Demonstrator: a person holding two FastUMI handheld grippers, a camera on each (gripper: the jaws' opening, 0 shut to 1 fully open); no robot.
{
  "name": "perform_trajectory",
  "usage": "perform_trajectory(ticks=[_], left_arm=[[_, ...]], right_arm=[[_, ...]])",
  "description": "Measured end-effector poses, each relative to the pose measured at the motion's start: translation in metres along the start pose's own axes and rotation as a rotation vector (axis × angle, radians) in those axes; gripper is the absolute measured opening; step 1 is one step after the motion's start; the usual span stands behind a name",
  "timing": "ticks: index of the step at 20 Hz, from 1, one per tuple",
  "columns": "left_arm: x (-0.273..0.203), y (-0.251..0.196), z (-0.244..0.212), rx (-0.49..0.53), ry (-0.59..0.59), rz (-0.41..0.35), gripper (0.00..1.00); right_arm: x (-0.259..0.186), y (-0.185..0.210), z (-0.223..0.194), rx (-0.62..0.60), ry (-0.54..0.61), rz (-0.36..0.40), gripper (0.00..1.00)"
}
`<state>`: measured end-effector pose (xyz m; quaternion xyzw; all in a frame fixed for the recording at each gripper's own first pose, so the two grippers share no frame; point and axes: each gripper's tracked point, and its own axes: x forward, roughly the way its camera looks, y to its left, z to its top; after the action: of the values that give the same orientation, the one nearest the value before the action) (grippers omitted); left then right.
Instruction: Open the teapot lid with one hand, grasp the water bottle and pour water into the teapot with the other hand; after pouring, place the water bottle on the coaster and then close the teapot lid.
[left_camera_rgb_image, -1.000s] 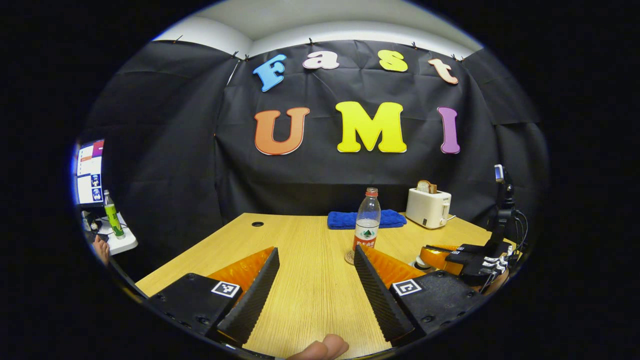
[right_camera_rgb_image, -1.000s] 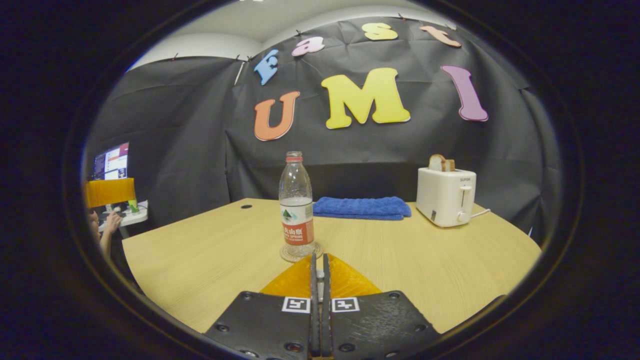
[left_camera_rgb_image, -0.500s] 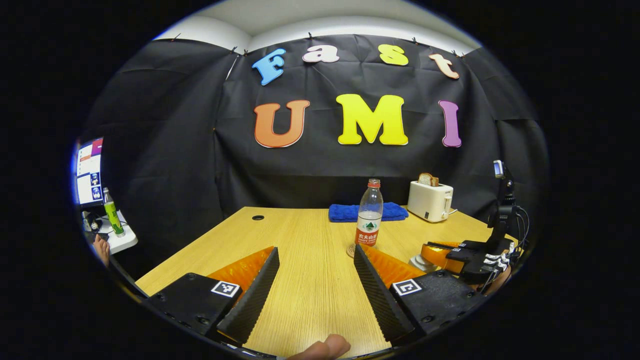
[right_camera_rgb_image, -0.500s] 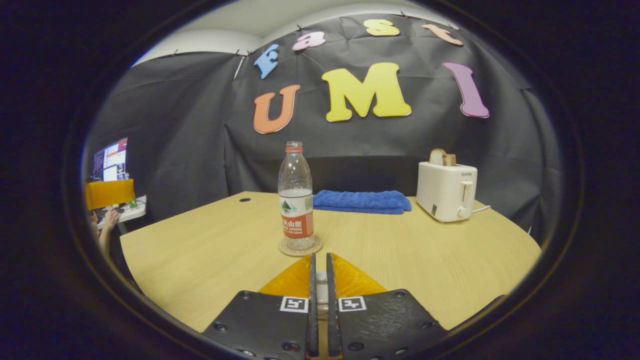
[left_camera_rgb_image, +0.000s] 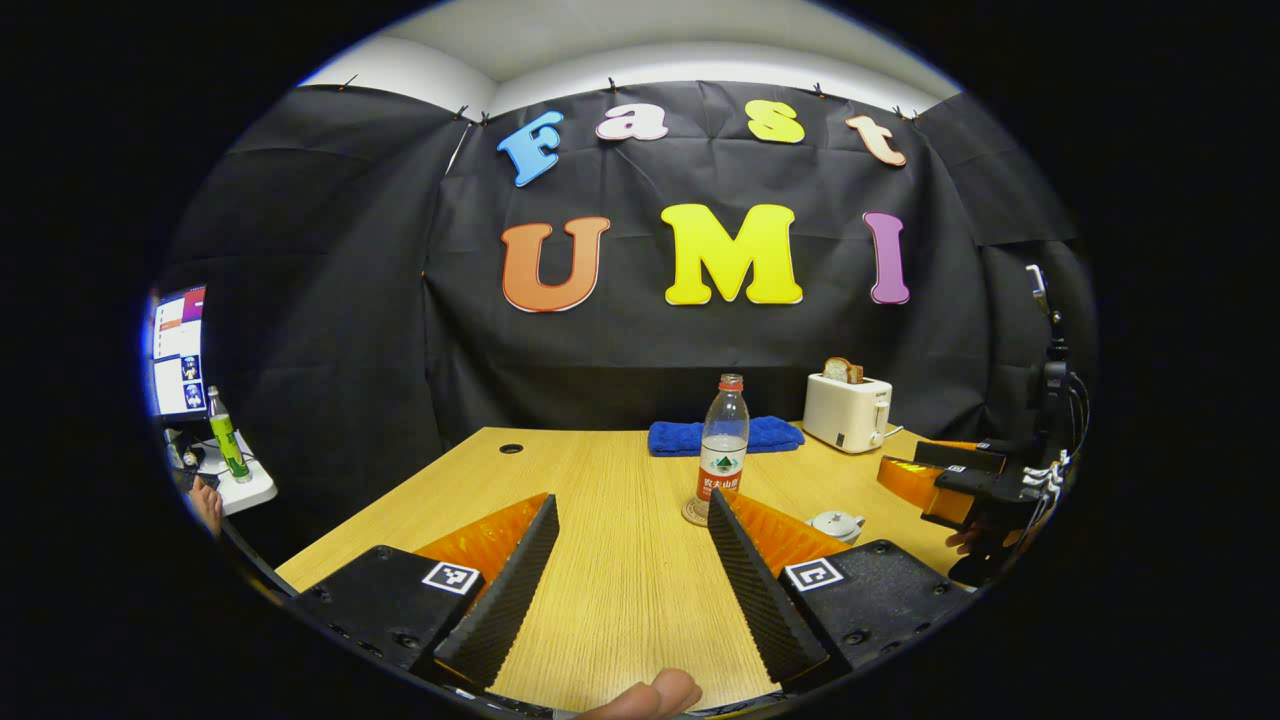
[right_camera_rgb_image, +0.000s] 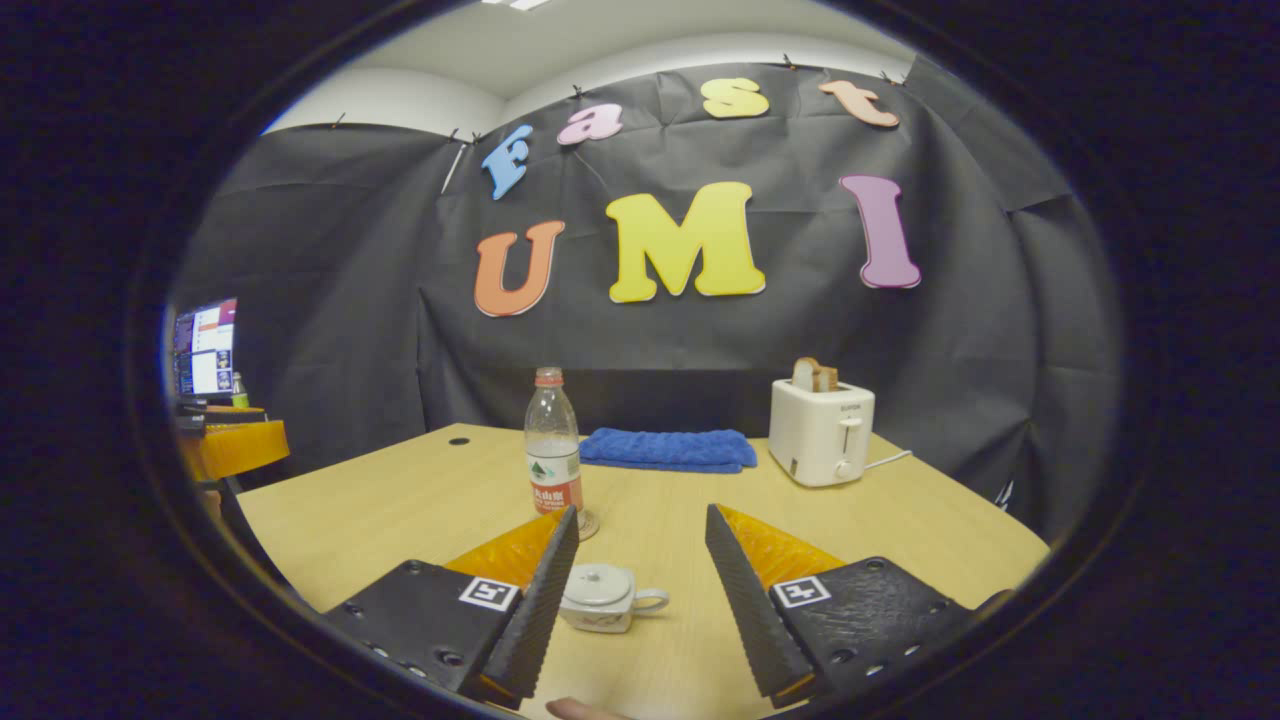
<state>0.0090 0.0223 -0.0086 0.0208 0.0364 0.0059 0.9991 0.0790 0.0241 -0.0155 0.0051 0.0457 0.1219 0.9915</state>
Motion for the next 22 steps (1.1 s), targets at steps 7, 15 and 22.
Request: perform_trajectory(ticks=[7,15,22], left_arm=[[-0.024,-0.017,0.012,0.029,-0.034,0.000,0.95],[-0.033,-0.027,0.015,-0.003,-0.039,0.007,0.95],[-0.026,-0.022,0.006,-0.010,-0.017,0.026,0.95]], right_arm=[[-0.066,-0.037,0.027,-0.026,-0.019,-0.120,0.96],[-0.118,-0.055,0.030,-0.055,-0.051,-0.213,0.95],[-0.114,-0.049,0.025,-0.054,-0.031,-0.183,0.95]])
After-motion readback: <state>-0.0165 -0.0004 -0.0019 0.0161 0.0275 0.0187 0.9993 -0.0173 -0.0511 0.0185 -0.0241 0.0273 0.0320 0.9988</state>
